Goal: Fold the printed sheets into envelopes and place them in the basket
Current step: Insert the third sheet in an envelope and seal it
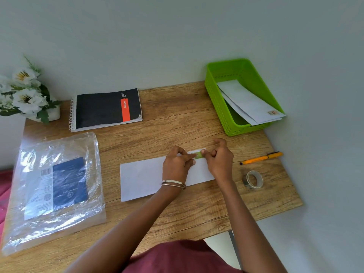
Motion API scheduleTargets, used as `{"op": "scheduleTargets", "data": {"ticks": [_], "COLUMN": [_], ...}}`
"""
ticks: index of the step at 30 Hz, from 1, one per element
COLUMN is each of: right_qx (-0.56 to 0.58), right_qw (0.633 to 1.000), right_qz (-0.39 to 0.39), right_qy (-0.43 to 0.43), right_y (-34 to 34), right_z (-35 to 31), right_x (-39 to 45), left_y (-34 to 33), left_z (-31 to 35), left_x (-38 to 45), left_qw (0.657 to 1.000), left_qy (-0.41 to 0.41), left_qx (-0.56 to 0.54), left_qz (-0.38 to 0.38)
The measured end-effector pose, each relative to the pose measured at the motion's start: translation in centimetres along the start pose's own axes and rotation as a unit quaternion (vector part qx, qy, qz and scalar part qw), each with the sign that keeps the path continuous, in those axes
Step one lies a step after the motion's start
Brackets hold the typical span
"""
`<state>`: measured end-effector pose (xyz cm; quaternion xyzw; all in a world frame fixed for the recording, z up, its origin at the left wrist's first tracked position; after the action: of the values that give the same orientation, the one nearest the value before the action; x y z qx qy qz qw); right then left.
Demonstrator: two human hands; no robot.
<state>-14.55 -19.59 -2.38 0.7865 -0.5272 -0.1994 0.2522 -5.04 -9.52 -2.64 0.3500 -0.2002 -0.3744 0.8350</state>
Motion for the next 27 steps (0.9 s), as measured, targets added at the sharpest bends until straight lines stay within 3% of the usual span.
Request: {"op": "scheduleTargets", "data": {"ticks": [7, 10, 14, 17, 20, 22, 27], "right_qx": [0.014, 0.058, 0.031, -0.039, -0.079, -0.091, -0.075], "right_qw": [1.0, 0.997, 0.998, 0.999, 0.997, 0.996, 0.996], "right_qz": [-0.012, -0.039, -0.05, -0.022, -0.011, -0.014, -0.021], "right_qy": [-0.009, -0.032, -0.002, 0.018, 0.011, 0.0, -0.034], "right_y": [0.4, 1.6, 2.4, 1.9, 1.3, 1.1, 1.0], "right_z": [-0.5, -0.7, -0.3, 0.7, 0.8, 0.6, 0.3], "right_x": [-0.1, -0.1, -2.3, -4.4, -5.6, -5.8, -5.5], "left_y": [0.3, 1.6, 4.8, 7.3, 9.1, 9.7, 10.5], "left_z": [-0.1, -0.4, -1.7, -3.4, -4.8, -5.4, -7.1], "left_x": [0.1, 0.1, -1.2, -3.2, -4.9, -5.5, -5.5], "left_qw": [1.0, 0.996, 0.994, 0.983, 0.95, 0.933, 0.93], "left_qy": [0.007, 0.033, 0.076, 0.157, 0.286, 0.345, 0.359], "left_qx": [-0.021, -0.081, -0.066, 0.038, 0.116, 0.099, 0.005], "left_qz": [-0.018, -0.026, 0.03, 0.09, 0.048, 0.027, 0.079]}}
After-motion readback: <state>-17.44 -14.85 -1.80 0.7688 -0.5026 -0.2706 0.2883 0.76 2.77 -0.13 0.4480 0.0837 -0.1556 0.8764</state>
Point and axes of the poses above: each hand's wrist, its own x-axis towards the middle knuckle, its own y-axis out of the back of the hand, z = x × y, the point moved 1 cm from there along x, towards the middle knuckle, and after that the axes turned 4 degrees about x, right-handed, at the moved point
